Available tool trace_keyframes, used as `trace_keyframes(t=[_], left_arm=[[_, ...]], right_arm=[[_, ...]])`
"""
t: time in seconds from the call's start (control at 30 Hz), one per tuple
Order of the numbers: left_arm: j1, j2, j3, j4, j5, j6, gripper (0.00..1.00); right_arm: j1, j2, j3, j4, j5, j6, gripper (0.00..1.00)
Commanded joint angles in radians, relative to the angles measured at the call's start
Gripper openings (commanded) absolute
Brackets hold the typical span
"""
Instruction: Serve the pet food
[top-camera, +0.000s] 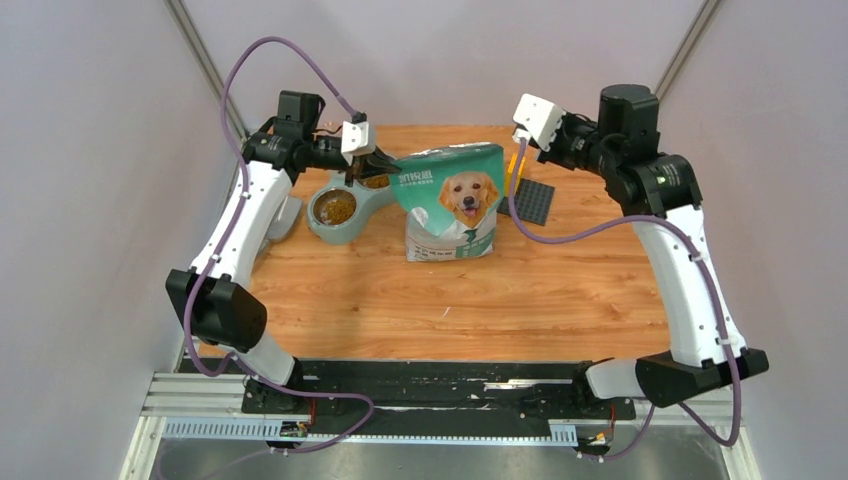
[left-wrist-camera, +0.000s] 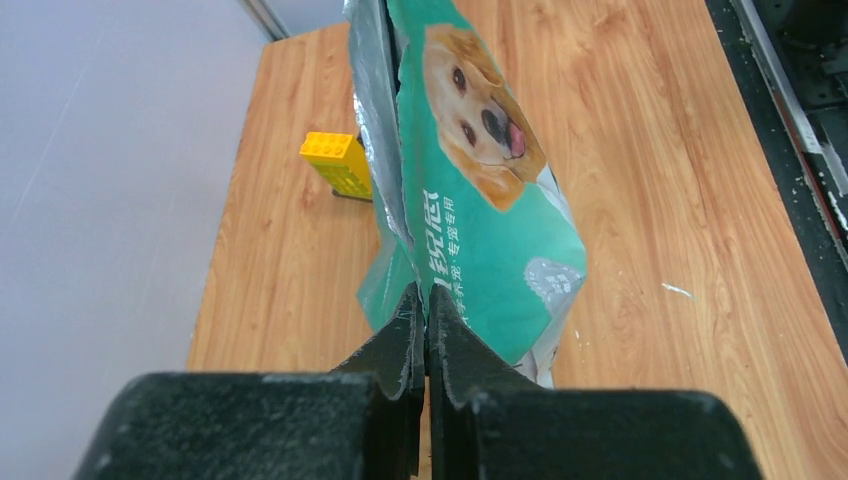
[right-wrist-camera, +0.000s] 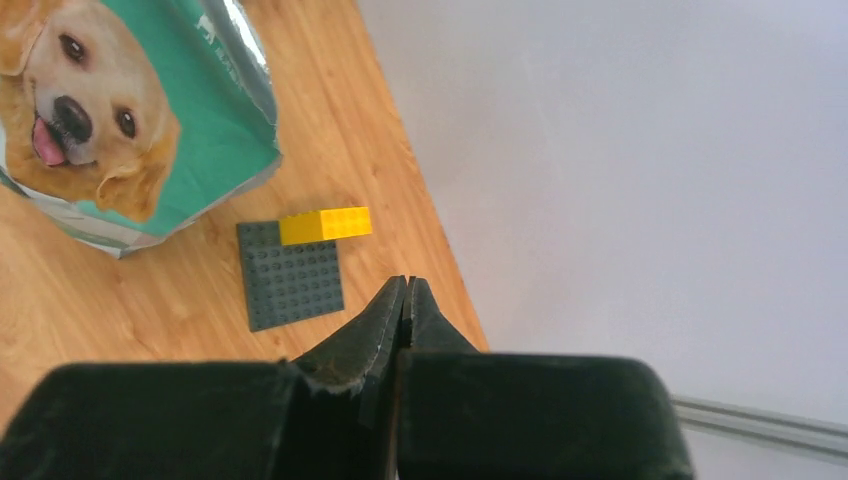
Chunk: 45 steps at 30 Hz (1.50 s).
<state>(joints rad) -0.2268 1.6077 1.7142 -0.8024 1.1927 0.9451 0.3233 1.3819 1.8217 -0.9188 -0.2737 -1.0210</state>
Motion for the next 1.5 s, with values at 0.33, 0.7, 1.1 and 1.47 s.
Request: trace_keyframes(t=[0.33, 0.7, 1.1, 1.47], left_arm=[[-0.026, -0.103, -0.077, 0.230, -0.016, -0.237, 0.60], [-0.026, -0.072, -0.079, 0.286, -0.200, -0.329, 0.49], [-0.026, -0.024, -0.006, 0.103, -0.109, -0.226, 0.30], [-0.026, -0.020, 0.004, 0.085, -0.062, -0.189, 0.04]], right_arm=[[0.118, 0.011, -0.009, 0.182, -0.345, 0.161, 0.72], [0.209, 0.293, 0.200, 0.177, -0.518, 0.142, 0.50], [0.280, 0.415, 0.267, 0.112, -0.473, 0.100, 0.33], [0.313, 0.442, 0.251, 0.142, -0.376, 0.077, 0.24]])
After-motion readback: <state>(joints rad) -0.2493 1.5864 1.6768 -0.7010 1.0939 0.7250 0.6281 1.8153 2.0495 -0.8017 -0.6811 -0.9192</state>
